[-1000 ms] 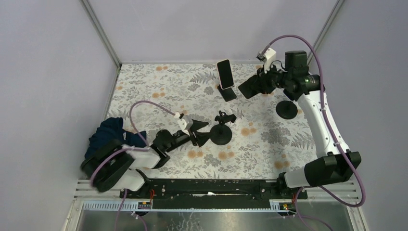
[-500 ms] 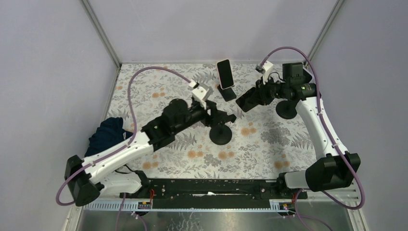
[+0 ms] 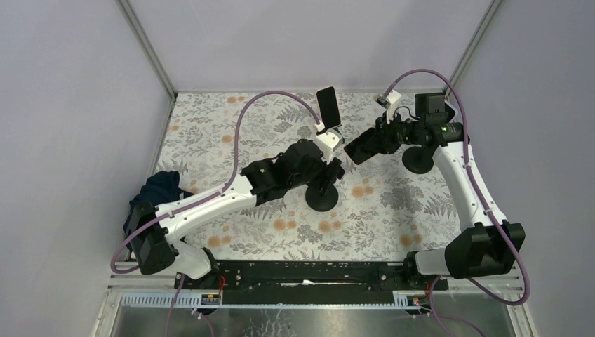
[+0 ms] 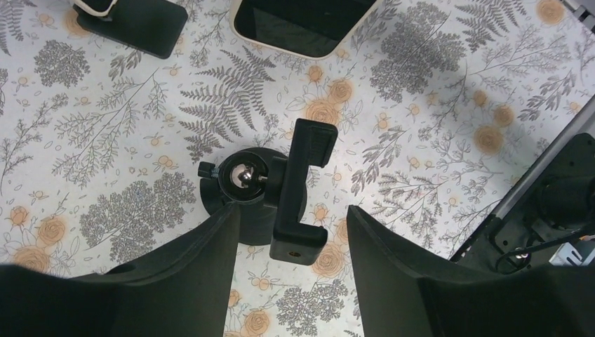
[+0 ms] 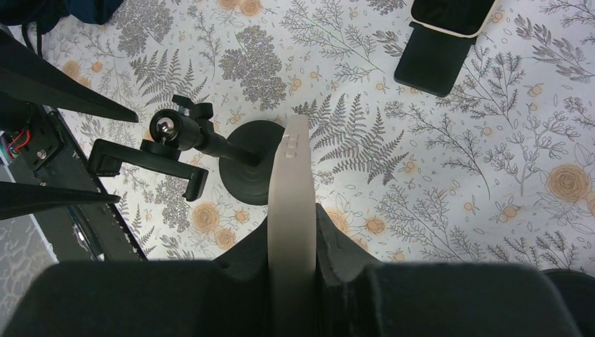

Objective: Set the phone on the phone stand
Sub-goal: Install the phone on the phone stand.

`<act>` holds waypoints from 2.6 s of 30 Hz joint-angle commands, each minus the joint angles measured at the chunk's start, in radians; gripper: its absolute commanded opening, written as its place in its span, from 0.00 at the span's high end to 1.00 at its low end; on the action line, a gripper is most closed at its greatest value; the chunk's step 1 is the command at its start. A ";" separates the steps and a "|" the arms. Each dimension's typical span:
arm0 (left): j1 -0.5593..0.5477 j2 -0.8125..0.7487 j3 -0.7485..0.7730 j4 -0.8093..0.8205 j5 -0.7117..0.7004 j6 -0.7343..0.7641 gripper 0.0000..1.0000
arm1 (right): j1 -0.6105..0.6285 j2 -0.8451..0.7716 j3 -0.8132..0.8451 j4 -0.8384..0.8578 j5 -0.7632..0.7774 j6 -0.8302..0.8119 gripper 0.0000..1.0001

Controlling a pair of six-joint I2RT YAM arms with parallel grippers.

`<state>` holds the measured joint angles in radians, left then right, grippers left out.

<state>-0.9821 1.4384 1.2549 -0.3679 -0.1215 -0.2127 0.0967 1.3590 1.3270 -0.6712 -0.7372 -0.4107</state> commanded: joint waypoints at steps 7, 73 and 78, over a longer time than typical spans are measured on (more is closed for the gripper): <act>-0.005 0.009 0.024 -0.070 -0.004 0.007 0.54 | -0.011 -0.014 0.000 0.047 -0.069 0.007 1.00; 0.449 -0.056 -0.451 0.423 0.819 -0.018 0.98 | 0.161 0.276 -0.228 0.240 -0.078 0.254 1.00; 0.449 -0.066 -0.415 0.315 0.782 0.077 0.92 | 0.159 0.159 -0.216 0.159 -0.104 0.129 1.00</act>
<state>-0.5426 1.3560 0.8326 0.2272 0.7406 -0.2352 0.2493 1.6478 1.0798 -0.4389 -0.8043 -0.1425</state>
